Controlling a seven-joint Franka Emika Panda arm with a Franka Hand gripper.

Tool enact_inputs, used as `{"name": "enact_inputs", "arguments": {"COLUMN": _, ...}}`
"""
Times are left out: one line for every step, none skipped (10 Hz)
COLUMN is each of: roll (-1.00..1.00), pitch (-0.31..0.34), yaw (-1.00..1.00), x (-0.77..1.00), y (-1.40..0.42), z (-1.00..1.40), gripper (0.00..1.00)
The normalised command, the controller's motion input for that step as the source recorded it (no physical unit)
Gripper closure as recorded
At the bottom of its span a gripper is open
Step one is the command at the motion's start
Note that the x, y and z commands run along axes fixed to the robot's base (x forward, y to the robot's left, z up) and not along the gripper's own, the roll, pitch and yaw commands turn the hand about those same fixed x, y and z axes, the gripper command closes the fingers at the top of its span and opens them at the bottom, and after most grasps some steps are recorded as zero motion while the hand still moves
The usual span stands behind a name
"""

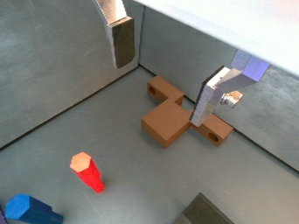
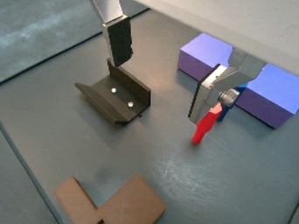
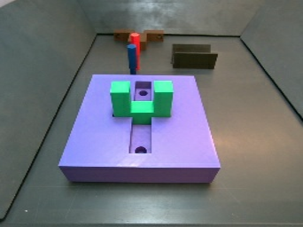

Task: Pick up the brown object. Move up. Place the brown object on the fixture. Regrasp the brown object. Move to above the board. Insert the brown object.
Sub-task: Pick up the brown object.

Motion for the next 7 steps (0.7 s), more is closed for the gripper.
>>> {"name": "enact_inputs", "arguments": {"roll": 0.0, "pitch": -0.021, "yaw": -0.11, "x": -0.03, "y": 0.38, "z": -0.47, "gripper": 0.0}}
{"name": "enact_inputs", "arguments": {"roll": -0.01, "pitch": -0.029, "yaw": -0.21, "x": -0.2, "y": 0.77, "z": -0.75, "gripper": 0.0}}
{"name": "enact_inputs", "arguments": {"roll": -0.05, "pitch": -0.046, "yaw": -0.19, "x": -0.21, "y": 0.75, "z": -0.79, "gripper": 0.0}}
{"name": "enact_inputs", "arguments": {"roll": -0.11, "pitch": -0.107, "yaw": -0.19, "x": -0.19, "y": 0.37, "z": -0.84, "gripper": 0.0}}
{"name": "enact_inputs", "arguments": {"roll": -0.05, "pitch": -0.124, "yaw": -0.11, "x": -0.16, "y": 0.06, "z": -0.96, "gripper": 0.0}}
{"name": "enact_inputs", "arguments": {"roll": -0.08, "pitch": -0.123, "yaw": -0.04, "x": -0.08, "y": 0.0, "z": -0.93, "gripper": 0.0}}
{"name": "enact_inputs", "arguments": {"roll": -0.11, "pitch": -0.133, "yaw": 0.0, "x": -0.04, "y": 0.0, "z": -0.86, "gripper": 0.0}}
